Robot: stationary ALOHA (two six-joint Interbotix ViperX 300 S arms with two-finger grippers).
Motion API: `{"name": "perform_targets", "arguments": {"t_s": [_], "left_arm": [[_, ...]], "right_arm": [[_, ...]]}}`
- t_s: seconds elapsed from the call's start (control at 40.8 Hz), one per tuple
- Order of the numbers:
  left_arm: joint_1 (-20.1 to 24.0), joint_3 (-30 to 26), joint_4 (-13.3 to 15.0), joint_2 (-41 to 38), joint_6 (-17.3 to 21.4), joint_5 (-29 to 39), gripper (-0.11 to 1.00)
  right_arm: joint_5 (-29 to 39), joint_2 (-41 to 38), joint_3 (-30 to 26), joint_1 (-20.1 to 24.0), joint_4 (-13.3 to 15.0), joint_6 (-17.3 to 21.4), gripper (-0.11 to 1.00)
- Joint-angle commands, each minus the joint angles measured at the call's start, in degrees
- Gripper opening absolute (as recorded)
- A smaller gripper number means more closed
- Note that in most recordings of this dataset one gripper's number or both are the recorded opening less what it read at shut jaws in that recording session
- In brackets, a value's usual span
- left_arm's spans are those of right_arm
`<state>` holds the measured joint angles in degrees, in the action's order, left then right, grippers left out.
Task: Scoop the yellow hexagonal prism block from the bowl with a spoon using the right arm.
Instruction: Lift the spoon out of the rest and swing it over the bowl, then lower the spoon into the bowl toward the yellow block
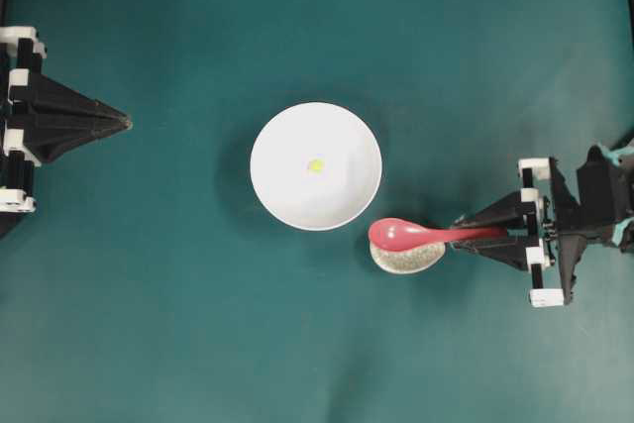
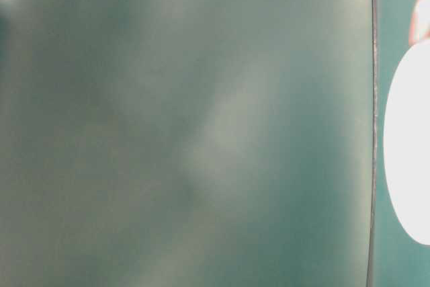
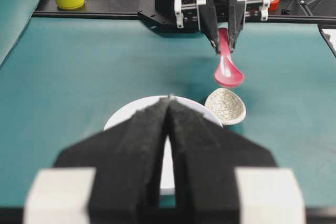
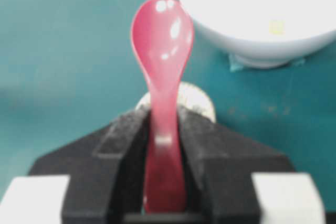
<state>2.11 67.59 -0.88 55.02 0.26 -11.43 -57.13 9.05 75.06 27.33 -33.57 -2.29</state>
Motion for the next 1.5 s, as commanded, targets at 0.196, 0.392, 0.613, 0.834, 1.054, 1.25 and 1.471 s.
{"name": "perform_targets", "arguments": {"t_s": [0.196,0.392,0.613,0.834,1.054,1.25,1.471], "left_arm": [[0.2,-1.4,-0.2,-0.4,-0.1,-0.3,0.01],[0.2,-1.4,-0.2,-0.4,-0.1,-0.2,0.01],[0.2,-1.4,-0.2,-0.4,0.0,-0.3,0.01],[0.2,-1.4,-0.2,-0.4,0.0,-0.3,0.01],[0.2,-1.4,-0.2,-0.4,0.0,-0.4,0.01],[0.1,-1.4,-0.2,-0.4,-0.1,-0.4,0.01],[0.2,-1.4,-0.2,-0.4,0.0,-0.4,0.01]], "right_arm": [[15.9,9.9,-4.4,-7.5,0.1,-4.9,0.23],[31.4,14.8,-9.5,-14.2,0.1,-11.0,0.23],[49.4,16.3,-16.6,-21.5,0.1,-14.5,0.23],[62.4,16.2,-21.6,-27.3,0.1,-14.3,0.23],[72.2,16.1,-27.1,-31.3,0.6,-14.2,0.23],[78.6,14.6,-31.5,-34.0,1.9,-13.8,0.23],[85.3,10.1,-36.3,-36.3,1.9,-13.5,0.23]]}}
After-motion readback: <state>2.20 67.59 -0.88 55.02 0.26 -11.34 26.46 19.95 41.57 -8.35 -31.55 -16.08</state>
